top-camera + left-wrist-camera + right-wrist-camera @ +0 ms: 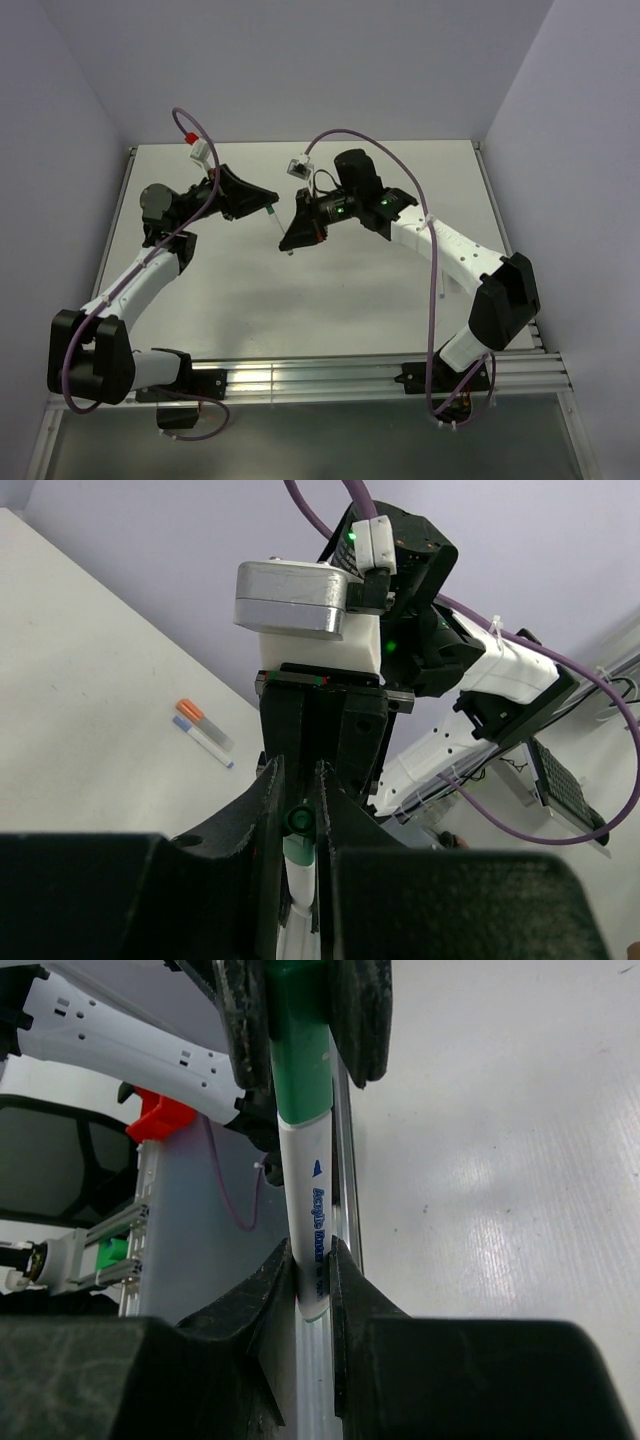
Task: Insert the pens into the pen caps
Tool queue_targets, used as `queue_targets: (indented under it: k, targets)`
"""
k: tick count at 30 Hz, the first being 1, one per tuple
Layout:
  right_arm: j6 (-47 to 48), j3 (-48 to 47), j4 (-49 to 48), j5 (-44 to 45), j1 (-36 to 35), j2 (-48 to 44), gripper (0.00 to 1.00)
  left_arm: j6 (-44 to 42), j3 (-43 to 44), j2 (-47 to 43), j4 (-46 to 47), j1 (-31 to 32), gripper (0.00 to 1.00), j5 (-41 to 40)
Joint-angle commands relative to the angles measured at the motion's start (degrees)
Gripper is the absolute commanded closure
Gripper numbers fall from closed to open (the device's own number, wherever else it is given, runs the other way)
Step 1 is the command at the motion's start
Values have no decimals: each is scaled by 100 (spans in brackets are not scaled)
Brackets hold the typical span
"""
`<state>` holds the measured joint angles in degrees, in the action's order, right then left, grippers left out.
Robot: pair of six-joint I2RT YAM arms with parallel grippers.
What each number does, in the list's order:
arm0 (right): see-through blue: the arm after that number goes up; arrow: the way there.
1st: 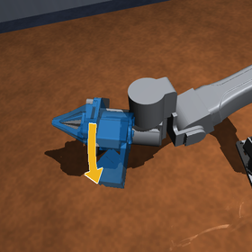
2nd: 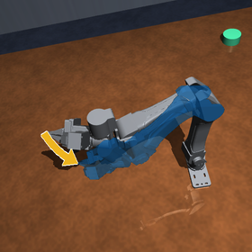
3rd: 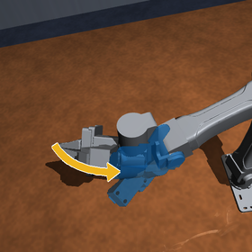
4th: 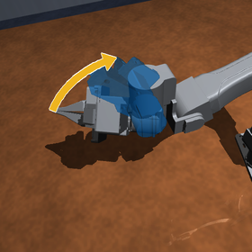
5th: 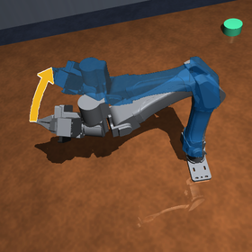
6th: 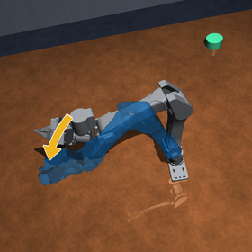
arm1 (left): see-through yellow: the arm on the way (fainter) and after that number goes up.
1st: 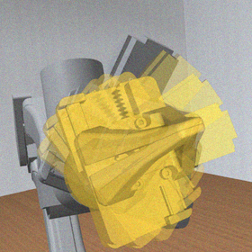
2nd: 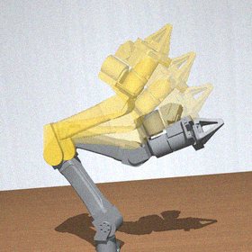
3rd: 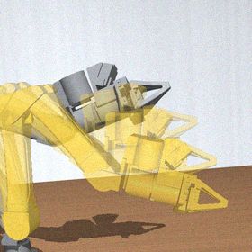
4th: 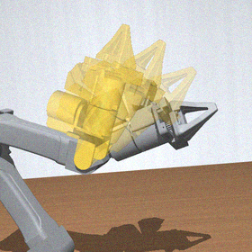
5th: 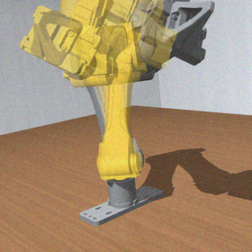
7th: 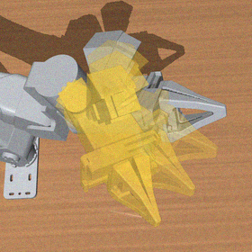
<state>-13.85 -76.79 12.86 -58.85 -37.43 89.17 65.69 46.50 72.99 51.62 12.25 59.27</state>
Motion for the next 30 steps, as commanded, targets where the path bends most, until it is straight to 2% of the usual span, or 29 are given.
queue_targets:
  k: [1,7,21,24,28,30]
  targets:
    - [14,-187,-513,128,166,-242,100,-469,-36,-127,-283,313,100,727]
    - [48,-327,-495,189,210,-207,100,-1216,52,-153,-1205,585,100,955]
    - [584,-881,-188,646,517,-172,100,-1488,-220,-110,-1496,937,100,1342]
    - [646,-908,-196,725,579,-145,100,-1262,-378,-127,-1304,981,100,1298]
    - [655,-916,-284,743,579,-84,100,-629,-756,-136,-225,1016,100,1184]
    - [603,-916,-398,752,579,-57,100,-479,-862,-110,-108,1051,100,1149]
